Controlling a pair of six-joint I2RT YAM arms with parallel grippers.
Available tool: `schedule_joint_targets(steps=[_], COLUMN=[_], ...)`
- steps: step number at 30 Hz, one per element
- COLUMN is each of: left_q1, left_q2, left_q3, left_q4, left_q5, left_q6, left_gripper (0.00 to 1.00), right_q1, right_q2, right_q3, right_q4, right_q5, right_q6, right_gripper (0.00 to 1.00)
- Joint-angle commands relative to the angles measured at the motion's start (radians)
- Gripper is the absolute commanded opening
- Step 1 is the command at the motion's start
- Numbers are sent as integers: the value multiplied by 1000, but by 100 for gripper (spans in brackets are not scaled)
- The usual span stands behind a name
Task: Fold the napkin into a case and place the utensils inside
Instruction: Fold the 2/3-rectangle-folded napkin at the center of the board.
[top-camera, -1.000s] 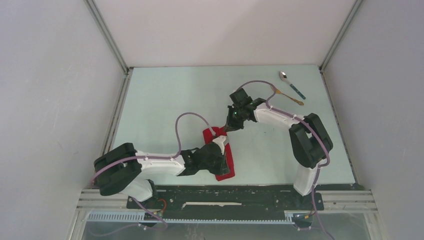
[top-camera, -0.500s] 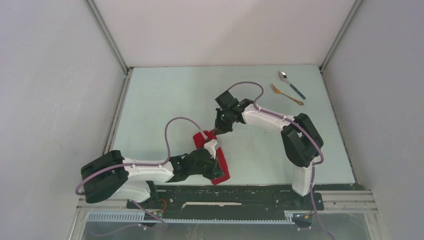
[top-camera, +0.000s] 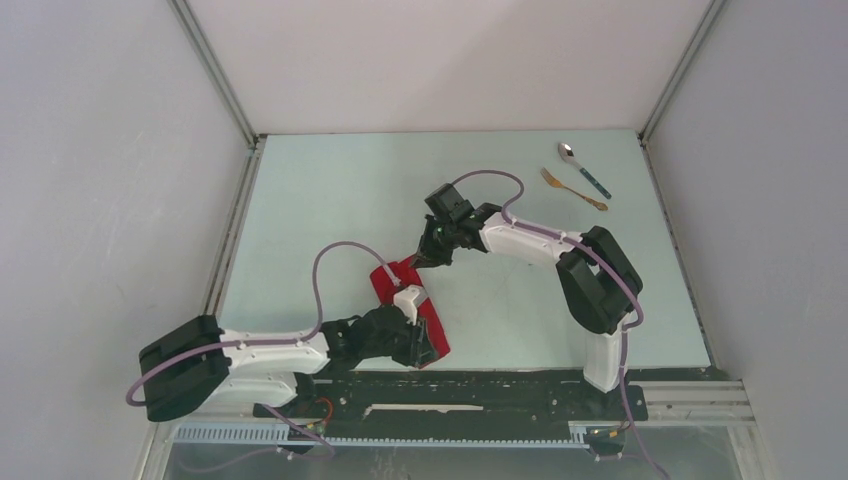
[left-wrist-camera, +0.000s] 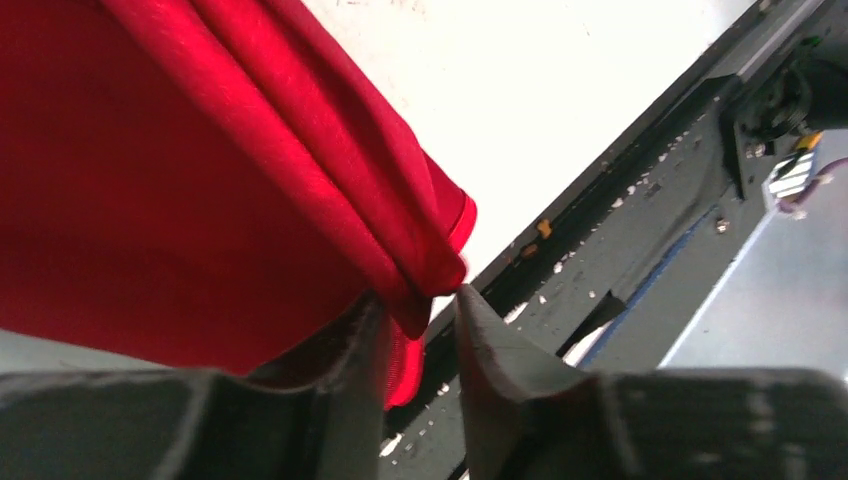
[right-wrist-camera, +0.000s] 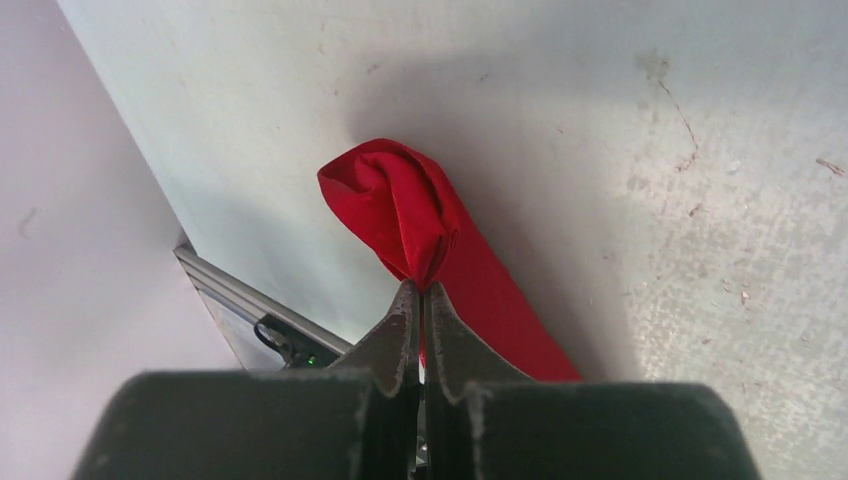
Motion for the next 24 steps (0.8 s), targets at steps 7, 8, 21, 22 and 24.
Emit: schedule_joint_targets(steps=[7, 8, 21, 22, 24], left_q1=[38, 55, 477, 486, 509], left_q2=[-303, -343, -382, -351, -268], left_q3=[19, 23, -5, -9, 9], left_q4=[-212, -249, -398, -359, -312], left_q5=[-9, -1, 29, 26, 16], left_q6=[-17, -17, -126, -128, -116], left_gripper=[55, 56, 57, 55, 49], right_q1=[-2, -2, 7, 11, 22], right_q2=[15, 17, 7, 7, 9], right_q3=[8, 9, 9, 9, 16], right_q4=[68, 68, 44, 48, 45], right_q5=[28, 28, 46, 48, 56], right_q6=[27, 23, 37, 44, 56], right_gripper=[0, 0, 0, 0, 0])
